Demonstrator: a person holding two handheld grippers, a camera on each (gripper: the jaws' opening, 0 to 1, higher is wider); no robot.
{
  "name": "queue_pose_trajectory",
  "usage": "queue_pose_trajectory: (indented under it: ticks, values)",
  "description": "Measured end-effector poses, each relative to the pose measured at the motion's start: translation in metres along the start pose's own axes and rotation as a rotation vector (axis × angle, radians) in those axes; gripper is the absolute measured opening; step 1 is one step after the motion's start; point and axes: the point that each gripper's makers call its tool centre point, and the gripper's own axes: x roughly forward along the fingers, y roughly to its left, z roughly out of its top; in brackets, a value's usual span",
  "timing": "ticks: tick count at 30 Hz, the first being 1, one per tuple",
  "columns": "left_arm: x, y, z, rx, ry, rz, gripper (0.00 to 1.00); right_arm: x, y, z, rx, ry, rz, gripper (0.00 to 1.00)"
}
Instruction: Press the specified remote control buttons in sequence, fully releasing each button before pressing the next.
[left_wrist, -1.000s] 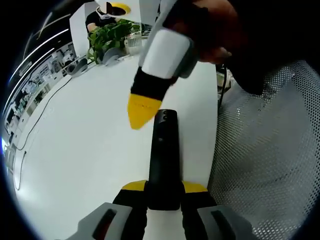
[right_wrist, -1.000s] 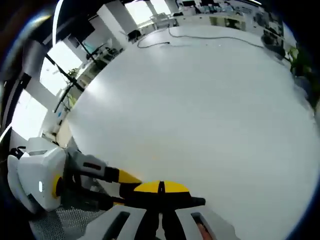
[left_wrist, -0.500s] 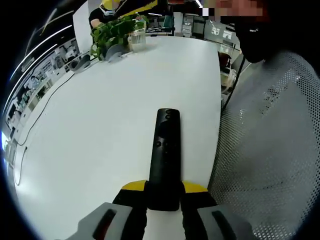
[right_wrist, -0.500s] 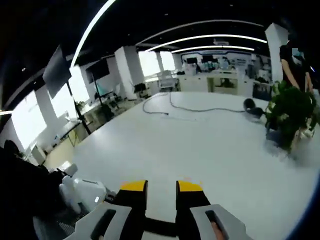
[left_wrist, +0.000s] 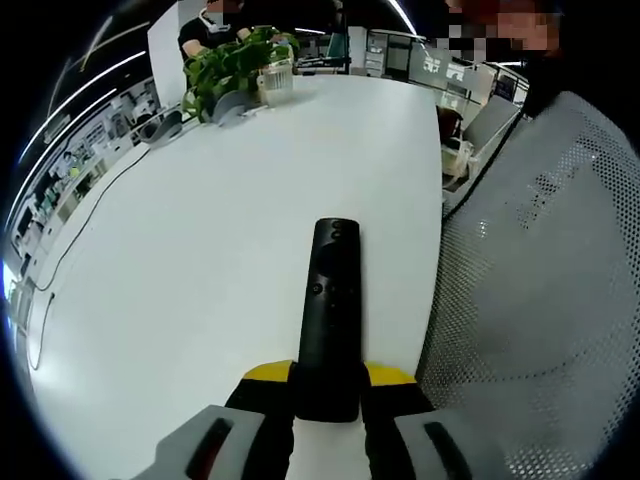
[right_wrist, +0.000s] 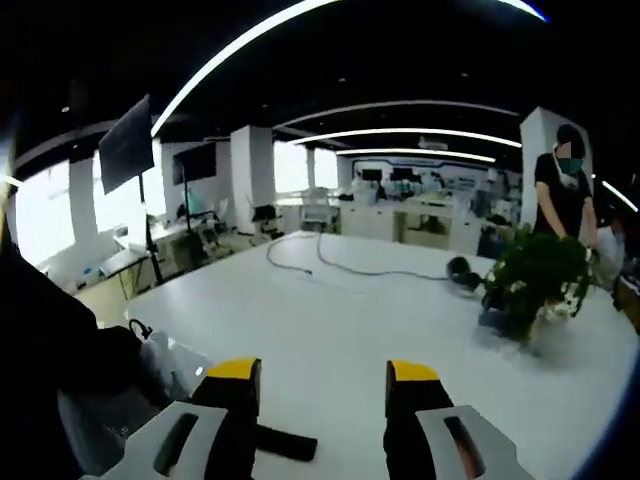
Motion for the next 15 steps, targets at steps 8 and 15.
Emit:
queue_pose_trajectory:
  ticks: [8, 15]
  values:
    - [0.000, 0.000, 0.000, 0.002, -0.011, -0.002, 0.25, -0.016, -0.018, -0.009, -0.020, -0.052, -0.181, 0.81]
    - [0.000, 0.000, 0.001, 0.004, -0.004, 0.003, 0.25, -0.018, -0.035, -0.006, 0.037, -0.112, -0.257, 0.98]
